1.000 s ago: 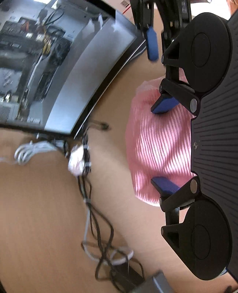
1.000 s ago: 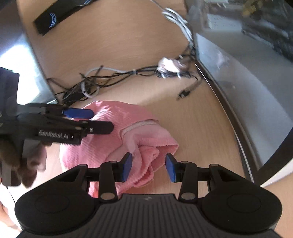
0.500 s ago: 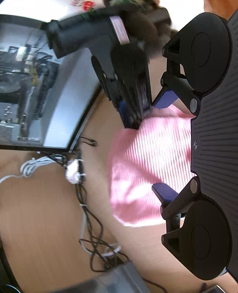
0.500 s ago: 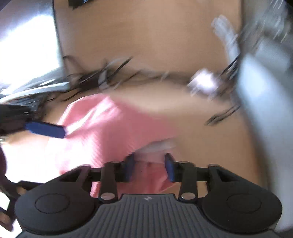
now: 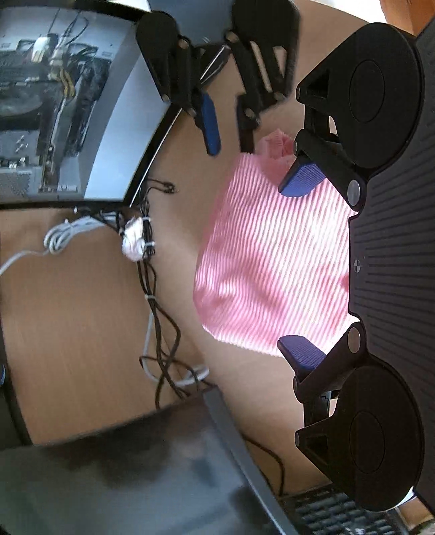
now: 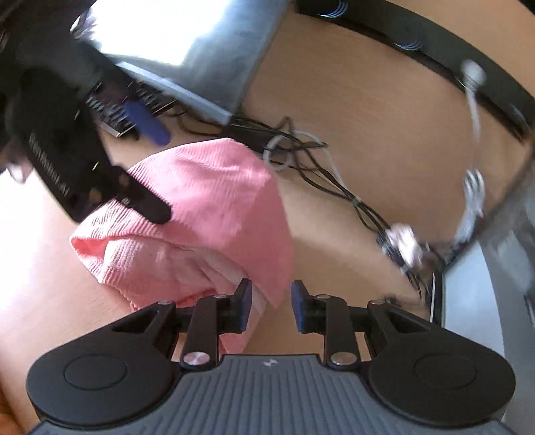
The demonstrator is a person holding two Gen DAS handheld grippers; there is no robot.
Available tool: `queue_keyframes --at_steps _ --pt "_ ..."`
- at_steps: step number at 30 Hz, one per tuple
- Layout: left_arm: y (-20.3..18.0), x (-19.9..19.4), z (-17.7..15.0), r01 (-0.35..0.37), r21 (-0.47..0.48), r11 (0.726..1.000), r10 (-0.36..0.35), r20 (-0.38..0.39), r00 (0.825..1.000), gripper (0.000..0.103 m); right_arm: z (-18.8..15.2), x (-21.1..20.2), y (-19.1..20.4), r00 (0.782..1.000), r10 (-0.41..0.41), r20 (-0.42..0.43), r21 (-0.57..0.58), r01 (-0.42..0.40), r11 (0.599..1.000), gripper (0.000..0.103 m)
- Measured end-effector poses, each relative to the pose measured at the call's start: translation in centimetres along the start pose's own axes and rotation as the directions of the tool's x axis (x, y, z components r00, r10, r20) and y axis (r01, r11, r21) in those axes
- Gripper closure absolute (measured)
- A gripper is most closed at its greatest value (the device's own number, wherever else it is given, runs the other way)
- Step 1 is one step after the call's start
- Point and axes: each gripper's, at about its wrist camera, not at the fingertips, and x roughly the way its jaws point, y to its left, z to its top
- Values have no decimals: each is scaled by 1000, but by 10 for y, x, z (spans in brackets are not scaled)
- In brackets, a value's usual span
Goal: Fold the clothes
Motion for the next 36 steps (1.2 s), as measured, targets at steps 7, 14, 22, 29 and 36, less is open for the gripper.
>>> queue_keyframes --at_steps 7,14,22,29,36 --pt "6 -29 -21 110 -88 990 -111 -5 994 9 30 -7 -7 990 -3 142 -27 7 1000 78" --pt "-41 -7 -43 336 -106 936 -344 -59 937 9 39 13 -2 987 122 101 -103 -111 988 95" --pt "-36 11 -61 195 -206 959 -197 13 980 13 47 -15 -5 925 379 -26 -20 -380 925 101" --pt "1 -30 -58 138 -254 957 -130 47 990 12 41 -29 -13 893 451 -1 81 -449 890 101" --pt "11 -44 1 260 -266 928 -200 233 952 9 42 -8 -53 944 324 66 346 -327 880 97"
